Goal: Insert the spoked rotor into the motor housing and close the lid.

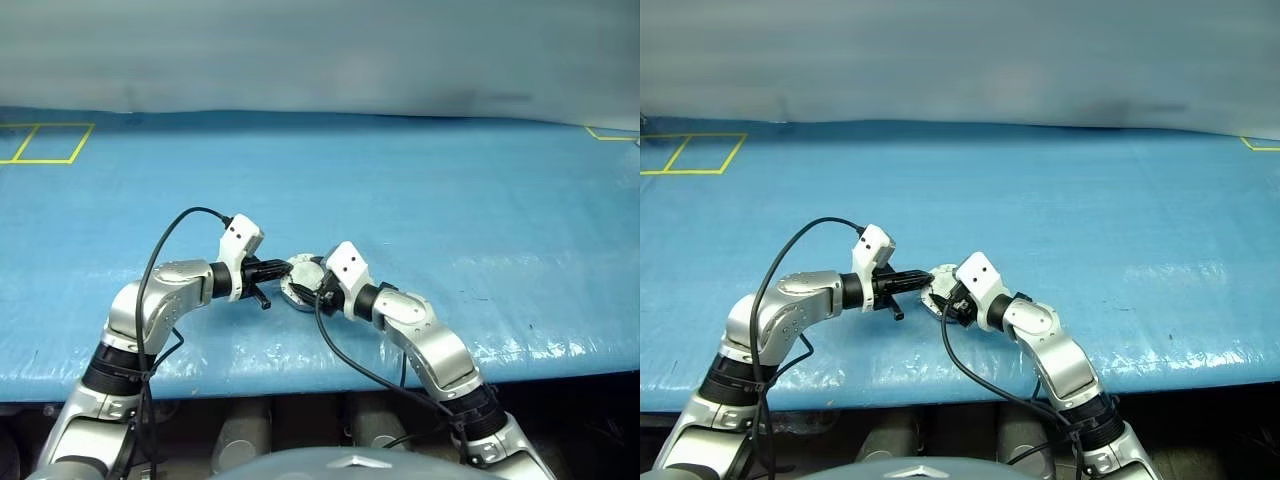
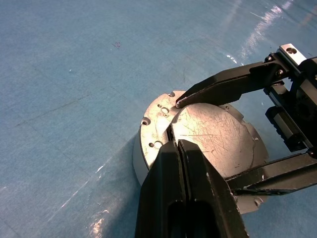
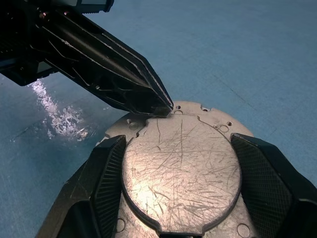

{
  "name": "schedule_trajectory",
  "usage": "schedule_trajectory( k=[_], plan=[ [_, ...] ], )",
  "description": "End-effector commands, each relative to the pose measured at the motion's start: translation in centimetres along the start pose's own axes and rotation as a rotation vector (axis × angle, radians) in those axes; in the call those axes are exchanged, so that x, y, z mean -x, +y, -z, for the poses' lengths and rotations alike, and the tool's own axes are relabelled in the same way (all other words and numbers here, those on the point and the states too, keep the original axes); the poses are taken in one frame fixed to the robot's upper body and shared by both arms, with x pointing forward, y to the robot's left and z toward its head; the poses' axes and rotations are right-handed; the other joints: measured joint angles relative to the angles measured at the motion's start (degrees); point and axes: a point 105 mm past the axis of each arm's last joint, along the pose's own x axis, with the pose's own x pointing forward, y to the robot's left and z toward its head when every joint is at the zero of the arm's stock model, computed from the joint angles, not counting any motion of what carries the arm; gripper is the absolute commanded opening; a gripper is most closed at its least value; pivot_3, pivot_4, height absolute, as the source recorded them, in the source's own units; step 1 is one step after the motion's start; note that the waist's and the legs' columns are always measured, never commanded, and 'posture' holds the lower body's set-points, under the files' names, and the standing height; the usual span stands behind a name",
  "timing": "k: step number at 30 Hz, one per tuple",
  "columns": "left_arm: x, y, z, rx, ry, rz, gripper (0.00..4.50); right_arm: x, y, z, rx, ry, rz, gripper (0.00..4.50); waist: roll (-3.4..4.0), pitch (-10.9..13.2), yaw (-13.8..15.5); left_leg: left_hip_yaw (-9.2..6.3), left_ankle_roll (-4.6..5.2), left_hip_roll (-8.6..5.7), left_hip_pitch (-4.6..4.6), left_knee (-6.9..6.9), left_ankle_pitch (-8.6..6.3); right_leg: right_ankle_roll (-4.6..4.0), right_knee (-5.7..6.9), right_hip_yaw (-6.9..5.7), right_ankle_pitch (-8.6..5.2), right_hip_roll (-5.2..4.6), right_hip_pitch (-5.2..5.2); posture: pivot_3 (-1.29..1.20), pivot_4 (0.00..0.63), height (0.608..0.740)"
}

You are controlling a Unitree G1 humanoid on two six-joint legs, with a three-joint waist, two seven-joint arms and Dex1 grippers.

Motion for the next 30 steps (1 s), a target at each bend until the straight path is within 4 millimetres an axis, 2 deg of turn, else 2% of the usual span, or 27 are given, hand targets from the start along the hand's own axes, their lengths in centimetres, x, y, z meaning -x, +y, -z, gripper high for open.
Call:
schedule_trajectory(
  k=[1,11,14,15,16,23,30],
  plan=[
    [0.2,0.6,1.1,0.013,0.048,-0.042,0.0,0.1,0.8,1.3,-0.04,0.04,-0.03,3.03,0.0,0.0,0.0,0.0,0.0,0.0,0.0,-0.01,0.0,0.0,-0.01,0.0,0.0,0.0,0.0,0.0,0.15,0.74],
    [0.1,0.2,2.0,0.025,0.069,-0.032,0.0,0.2,0.9,1.3,-0.056,0.043,-0.044,3.03,-0.04,-0.1,0.0,0.0,0.0,0.0,0.03,-0.02,0.0,0.0,-0.02,0.0,-0.01,-0.01,0.04,0.0,0.15,0.74],
    [-0.2,-0.1,2.0,0.019,0.073,-0.018,0.0,0.5,0.7,1.5,-0.068,0.047,-0.03,4.08,-0.06,-0.2,0.1,0.01,0.0,-0.01,0.05,-0.02,0.0,0.0,-0.03,0.01,-0.01,-0.02,0.06,0.0,0.15,0.74],
    [-0.3,-0.1,2.1,0.018,0.074,-0.015,0.0,0.6,0.6,1.6,-0.078,0.045,-0.019,4.35,-0.1,-0.2,0.1,0.0,0.0,-0.01,0.04,-0.02,0.0,0.0,-0.03,0.0,-0.01,-0.01,0.05,0.0,0.15,0.74],
    [-0.3,-0.2,2.1,0.017,0.076,-0.014,0.0,0.8,0.5,1.7,-0.086,0.044,-0.006,4.43,-0.09,-0.2,0.1,-0.02,0.0,-0.01,0.08,-0.02,0.0,0.0,-0.03,0.0,-0.01,-0.02,0.09,0.0,0.15,0.74],
    [-0.4,-0.2,2.1,0.01,0.079,-0.007,0.0,2.6,-0.1,2.1,-0.163,0.028,0.055,4.43,-0.12,-0.4,0.1,0.0,-0.02,-0.01,0.19,-0.01,-0.01,0.0,-0.02,0.01,-0.03,-0.05,0.2,0.0,0.15,0.74],
    [-0.5,-0.2,2.0,-0.005,0.074,-0.001,0.0,5.7,-1.0,1.0,-0.41,-0.087,0.162,4.43,-0.07,-0.4,0.6,0.02,-0.03,-0.01,0.13,-0.04,-0.02,-0.02,-0.03,0.02,-0.04,-0.07,0.11,0.0,0.15,0.74]
  ],
)
